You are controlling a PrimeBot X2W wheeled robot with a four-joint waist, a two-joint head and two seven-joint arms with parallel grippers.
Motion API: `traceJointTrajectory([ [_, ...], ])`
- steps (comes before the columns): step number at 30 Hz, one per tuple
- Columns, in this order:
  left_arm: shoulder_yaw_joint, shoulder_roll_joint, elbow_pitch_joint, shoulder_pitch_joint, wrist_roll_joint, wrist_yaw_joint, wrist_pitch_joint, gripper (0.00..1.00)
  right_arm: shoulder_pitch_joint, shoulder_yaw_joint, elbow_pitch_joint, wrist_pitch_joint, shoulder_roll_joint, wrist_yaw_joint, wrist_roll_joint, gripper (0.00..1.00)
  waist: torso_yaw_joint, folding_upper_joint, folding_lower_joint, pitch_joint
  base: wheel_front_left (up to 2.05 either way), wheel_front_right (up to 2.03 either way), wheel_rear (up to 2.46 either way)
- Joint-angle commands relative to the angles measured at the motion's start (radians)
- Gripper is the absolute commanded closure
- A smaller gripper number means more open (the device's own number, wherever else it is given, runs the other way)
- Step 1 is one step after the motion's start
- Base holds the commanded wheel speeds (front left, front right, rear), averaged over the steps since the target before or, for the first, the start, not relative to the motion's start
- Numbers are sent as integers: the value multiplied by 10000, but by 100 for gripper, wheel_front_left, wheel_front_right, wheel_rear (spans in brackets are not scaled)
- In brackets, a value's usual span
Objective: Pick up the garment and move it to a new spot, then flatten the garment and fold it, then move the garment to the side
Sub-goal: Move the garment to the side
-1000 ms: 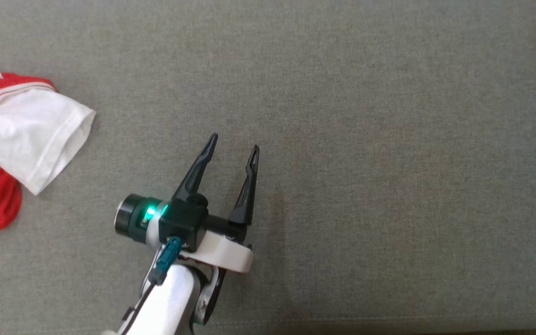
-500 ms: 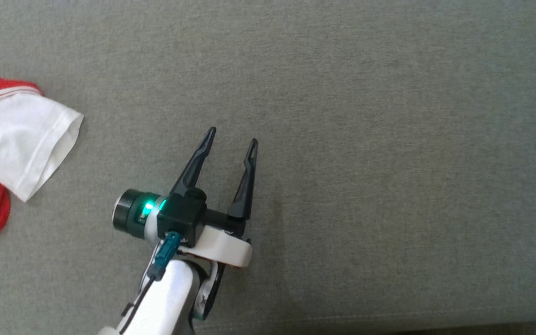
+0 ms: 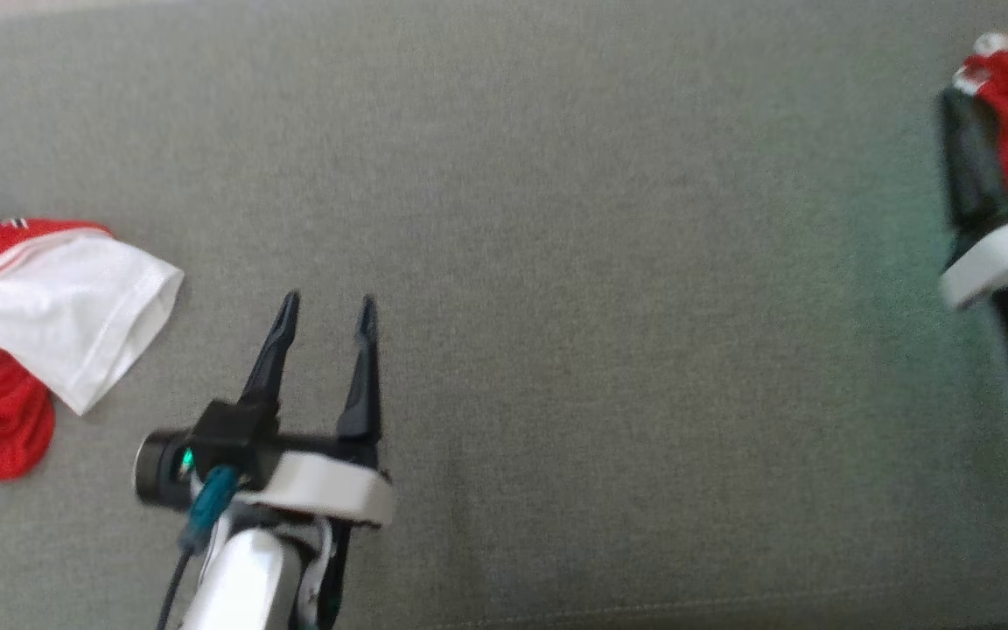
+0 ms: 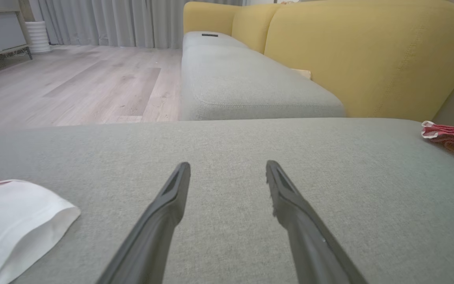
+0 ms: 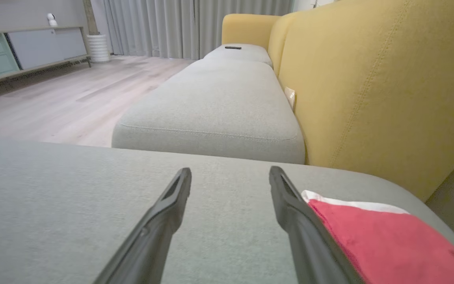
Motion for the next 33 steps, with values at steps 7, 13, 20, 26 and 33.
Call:
traceJointTrajectory([
  [7,1282,1,-85,1240,-221,-339,-120,0,2056,-80,-1017,-306,1244,-7,-374,0,63,0,-1,-1996,0,0,0],
  [13,1647,1,-80,2291,-227,-631,-120,0,4464,-1315,-2074,-311,2509,-7,-1527,0,288,0,-1,-3051,0,0,0],
  [20,1922,1,-239,3206,-285,-782,-120,0,6150,-2211,-2916,-312,3427,-7,-2307,0,513,0,-1,-3644,0,0,0],
  [26,2129,1,-326,3740,-41,-888,-120,0,7160,-2689,-3547,-313,3890,-7,-2765,0,648,0,-1,-3982,0,0,0],
  [33,2268,1,-448,3924,63,-996,-120,0,7589,-2810,-3769,-313,4093,-7,-3119,0,651,0,-1,-4128,0,0,0],
])
